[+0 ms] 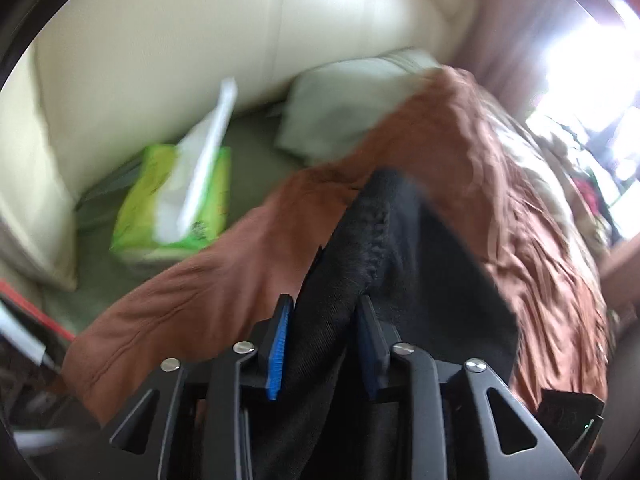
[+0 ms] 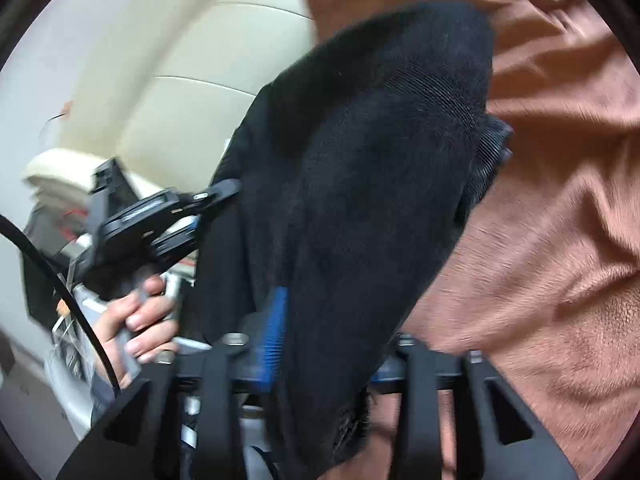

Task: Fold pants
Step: 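Carry the held pants toward the duvet by the headboard and lower them, then open both grippers to release the pants and pull them back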

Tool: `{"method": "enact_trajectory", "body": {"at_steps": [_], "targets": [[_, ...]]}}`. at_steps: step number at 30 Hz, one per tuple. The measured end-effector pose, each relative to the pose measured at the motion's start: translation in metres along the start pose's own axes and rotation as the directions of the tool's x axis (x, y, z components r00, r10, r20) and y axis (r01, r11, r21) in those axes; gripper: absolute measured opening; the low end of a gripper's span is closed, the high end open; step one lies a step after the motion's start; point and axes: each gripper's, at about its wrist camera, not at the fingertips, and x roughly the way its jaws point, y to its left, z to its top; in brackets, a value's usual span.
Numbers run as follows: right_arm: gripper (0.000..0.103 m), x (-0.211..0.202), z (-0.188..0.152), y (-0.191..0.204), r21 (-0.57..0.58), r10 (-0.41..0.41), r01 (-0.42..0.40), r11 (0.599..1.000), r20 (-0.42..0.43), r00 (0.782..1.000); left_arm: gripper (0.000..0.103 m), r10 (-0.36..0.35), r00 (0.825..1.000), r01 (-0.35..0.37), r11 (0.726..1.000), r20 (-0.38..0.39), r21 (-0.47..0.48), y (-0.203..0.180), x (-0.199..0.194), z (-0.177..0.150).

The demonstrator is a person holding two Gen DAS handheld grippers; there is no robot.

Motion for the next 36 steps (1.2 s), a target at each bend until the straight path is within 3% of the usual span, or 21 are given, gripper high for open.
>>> {"method": "enact_trajectory", "body": {"at_steps": [4,14,17,20,25,30,32,36], "targets": [[0.059,-0.011,0.003,-0.009,0.015,-0.003,0.002,1.000,0.019,1.000,0.036,-0.044,0.998,0.046,0.997,0.036,-0.065,0.020,-0.008,-0.014],[0.056,-0.052,0.015,0.018,-0.148,-0.142,0.161,0.976,0.135,0.981,0.036,-0.002,0.997,0.010,0.996,0.081,-0.093,0.030,-0.034,-0.062],[0.052,-0.063,0.000,0.028,-0.283,-0.171,0.212,0.935,0.162,0.972,0.039,0.009,0.996,0.000,0.995,0.087,-0.105,0.033,-0.035,-0.078],[0.044,-0.059,-0.001,0.036,-0.375,-0.202,0.238,0.896,0.132,0.970,0.044,0.052,0.995,-0.041,0.993,0.089,-0.112,0.039,-0.032,-0.089],[0.044,-0.029,0.004,0.049,-0.470,-0.282,0.292,0.833,0.095,0.955,0.044,0.100,0.994,-0.093,0.988,0.052,-0.127,0.055,-0.024,-0.101],[0.044,-0.001,0.002,0.050,-0.542,-0.435,0.412,0.733,0.092,0.896,0.044,0.152,0.988,-0.150,0.986,0.018,-0.079,0.056,-0.020,-0.109],[0.044,0.005,-0.002,0.048,-0.545,-0.467,0.426,0.722,0.069,0.881,0.044,0.177,0.984,-0.177,0.982,-0.004,-0.067,0.055,-0.015,-0.112],[0.044,0.003,-0.014,0.058,-0.574,-0.459,0.399,0.715,0.045,0.887,0.044,0.225,0.974,-0.225,0.974,-0.002,-0.031,0.046,-0.017,-0.122]]}}
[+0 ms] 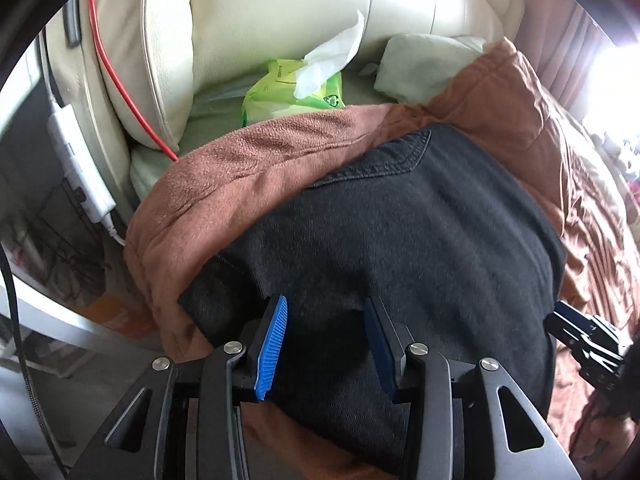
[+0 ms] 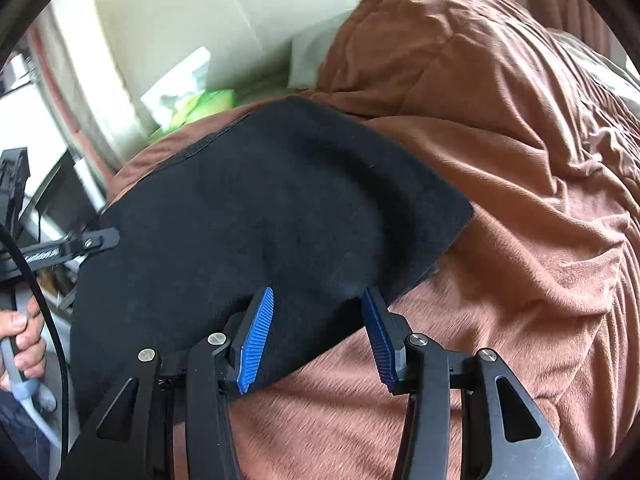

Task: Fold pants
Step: 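Open both grippers to release the pants and pull them back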

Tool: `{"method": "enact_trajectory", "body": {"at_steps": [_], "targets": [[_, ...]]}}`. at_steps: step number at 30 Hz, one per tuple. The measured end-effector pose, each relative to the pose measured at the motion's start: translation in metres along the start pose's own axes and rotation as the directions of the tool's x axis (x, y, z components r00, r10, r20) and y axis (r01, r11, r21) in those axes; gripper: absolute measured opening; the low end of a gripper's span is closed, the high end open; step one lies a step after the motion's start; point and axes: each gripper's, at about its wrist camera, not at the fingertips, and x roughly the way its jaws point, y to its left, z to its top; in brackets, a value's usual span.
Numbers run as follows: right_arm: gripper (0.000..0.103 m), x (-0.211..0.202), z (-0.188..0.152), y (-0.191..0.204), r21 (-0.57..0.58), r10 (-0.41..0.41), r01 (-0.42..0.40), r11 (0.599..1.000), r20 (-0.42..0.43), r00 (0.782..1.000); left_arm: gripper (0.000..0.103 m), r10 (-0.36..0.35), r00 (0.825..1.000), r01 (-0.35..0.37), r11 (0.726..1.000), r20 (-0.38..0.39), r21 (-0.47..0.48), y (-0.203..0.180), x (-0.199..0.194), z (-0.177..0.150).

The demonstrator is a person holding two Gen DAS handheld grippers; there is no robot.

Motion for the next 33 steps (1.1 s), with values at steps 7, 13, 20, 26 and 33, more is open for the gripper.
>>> {"method": "enact_trajectory", "body": {"at_steps": [7,13,20,26,33], "targets": [[0.044,-0.007,-0.010,0.026,-0.068,0.020,-0.022,0.997,-0.032,0.999,0.045,0.030,0.999,-0.030,0.999,-0.023,0.017,-0.010,-0.008,-0.013],[0.044,-0.017,-0.023,0.041,-0.107,0.045,-0.055,0.993,-0.093,0.995,0.045,0.033,0.999,-0.033,0.999,-0.031,0.012,-0.014,-0.028,-0.028],[0.044,-0.068,-0.025,0.037,-0.109,0.006,-0.012,0.994,-0.064,0.998,0.059,-0.008,1.000,0.009,0.999,-0.015,0.038,-0.032,-0.066,-0.043],[0.073,-0.126,-0.027,0.034,-0.122,-0.052,0.052,0.991,0.005,0.999,0.083,-0.031,0.997,0.026,0.997,0.066,0.073,-0.057,-0.108,-0.052],[0.103,-0.198,-0.039,0.039,-0.121,-0.133,0.145,0.982,0.097,0.986,0.103,-0.077,0.984,0.059,0.992,0.158,0.116,-0.087,-0.158,-0.068]]}}
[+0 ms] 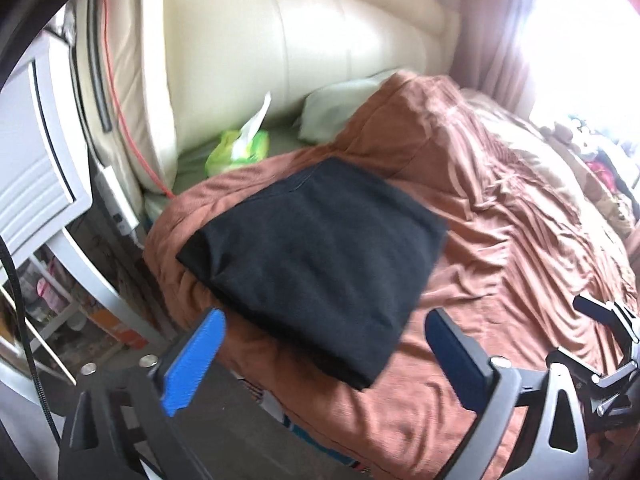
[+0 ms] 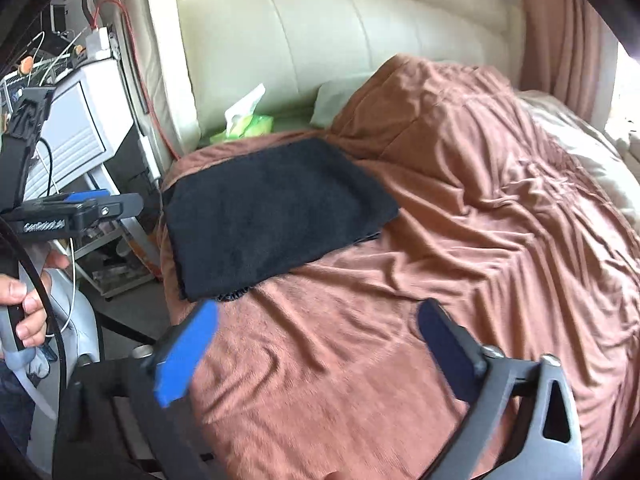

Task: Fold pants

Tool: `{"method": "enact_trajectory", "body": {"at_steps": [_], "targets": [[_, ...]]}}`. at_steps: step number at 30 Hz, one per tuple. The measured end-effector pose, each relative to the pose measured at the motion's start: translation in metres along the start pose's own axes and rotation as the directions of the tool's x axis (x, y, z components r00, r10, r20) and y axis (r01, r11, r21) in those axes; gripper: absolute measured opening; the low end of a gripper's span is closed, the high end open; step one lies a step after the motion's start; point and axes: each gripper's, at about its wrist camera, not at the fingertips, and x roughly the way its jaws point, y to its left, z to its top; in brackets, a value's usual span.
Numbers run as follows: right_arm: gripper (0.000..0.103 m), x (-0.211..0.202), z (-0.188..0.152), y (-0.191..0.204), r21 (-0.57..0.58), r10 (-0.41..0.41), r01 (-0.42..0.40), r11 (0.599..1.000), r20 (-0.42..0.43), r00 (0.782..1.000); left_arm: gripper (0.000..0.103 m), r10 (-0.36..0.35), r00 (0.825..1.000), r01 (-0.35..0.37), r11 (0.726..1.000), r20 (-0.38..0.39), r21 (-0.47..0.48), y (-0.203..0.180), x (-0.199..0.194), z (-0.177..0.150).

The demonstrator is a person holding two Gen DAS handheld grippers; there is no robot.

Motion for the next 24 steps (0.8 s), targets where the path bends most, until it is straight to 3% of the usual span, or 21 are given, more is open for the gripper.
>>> {"method": "enact_trajectory", "body": {"at_steps": [5,19,24], "targets": [[0.103,-0.045,-0.012,-0.003,0.028,-0.057,0.056,0.998,0.038,0.998,0.103,-0.012,0.999,0.011,0.999,0.034,0.045,-0.025,-0.028,-0.008],[0.103,-0.161,-0.053,-0.007,0.082,-0.096,0.091,0.992,0.061,0.993,0.103,-0.052,0.996,0.045,0.994,0.073,0.096,-0.081,-0.098,-0.038],[0.103,-0.206,-0.071,-0.006,0.113,-0.125,0.117,0.987,0.073,0.989,0.103,-0.101,0.992,0.093,0.990,0.073,0.110,-0.093,-0.122,-0.051]]}}
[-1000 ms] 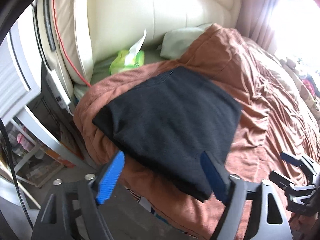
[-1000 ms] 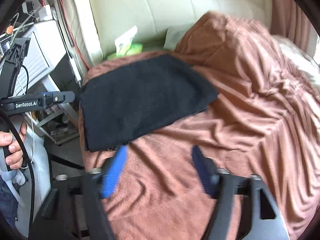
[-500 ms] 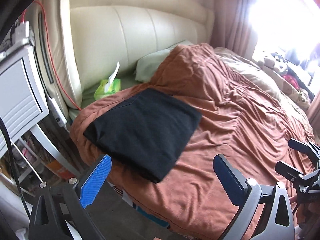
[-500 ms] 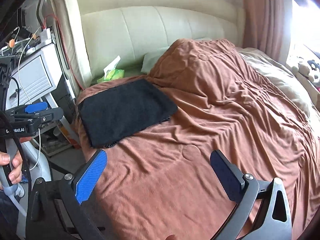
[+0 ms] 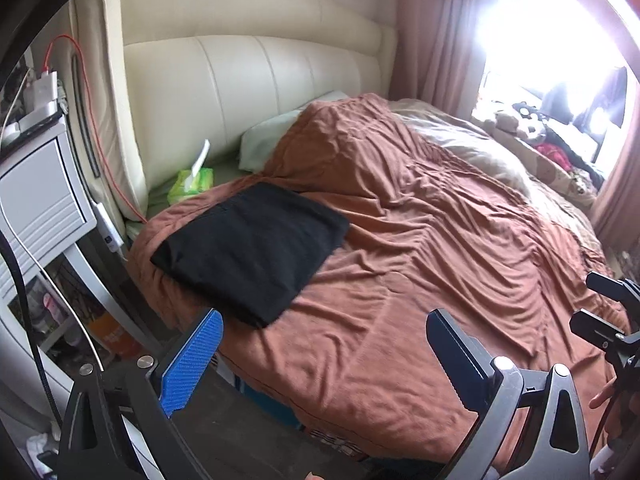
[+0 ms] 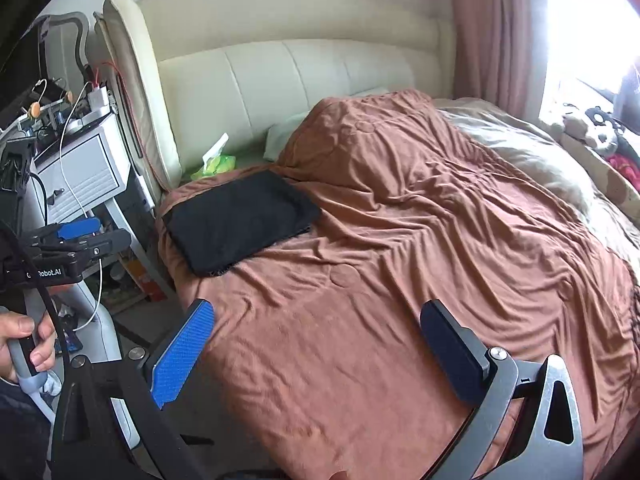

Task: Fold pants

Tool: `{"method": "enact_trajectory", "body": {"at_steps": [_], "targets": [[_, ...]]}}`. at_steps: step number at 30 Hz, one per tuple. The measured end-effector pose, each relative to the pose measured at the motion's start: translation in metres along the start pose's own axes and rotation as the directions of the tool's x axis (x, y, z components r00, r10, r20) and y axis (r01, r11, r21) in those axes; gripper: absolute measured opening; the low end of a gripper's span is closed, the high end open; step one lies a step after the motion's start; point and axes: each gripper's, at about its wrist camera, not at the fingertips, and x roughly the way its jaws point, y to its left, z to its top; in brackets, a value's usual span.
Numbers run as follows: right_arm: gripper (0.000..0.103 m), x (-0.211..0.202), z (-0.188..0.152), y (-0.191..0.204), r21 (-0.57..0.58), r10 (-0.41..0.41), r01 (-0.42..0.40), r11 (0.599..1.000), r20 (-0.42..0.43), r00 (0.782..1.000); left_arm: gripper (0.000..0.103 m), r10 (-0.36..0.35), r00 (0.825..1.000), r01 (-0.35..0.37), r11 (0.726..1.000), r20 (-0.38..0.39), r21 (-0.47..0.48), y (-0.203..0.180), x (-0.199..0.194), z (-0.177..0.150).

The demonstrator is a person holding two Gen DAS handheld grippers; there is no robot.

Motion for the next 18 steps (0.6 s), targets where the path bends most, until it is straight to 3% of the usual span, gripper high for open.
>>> {"method": "enact_trajectory", "body": {"at_steps": [18], "targets": [[0.103,-0.138,-0.062,0.005,0.059,-0.068,0.065,0.996,0.067,0.995,0.103,-0.081,0.995,0.075,0.993,0.064,0.086,-0.048,-0.105,-0.045]]}}
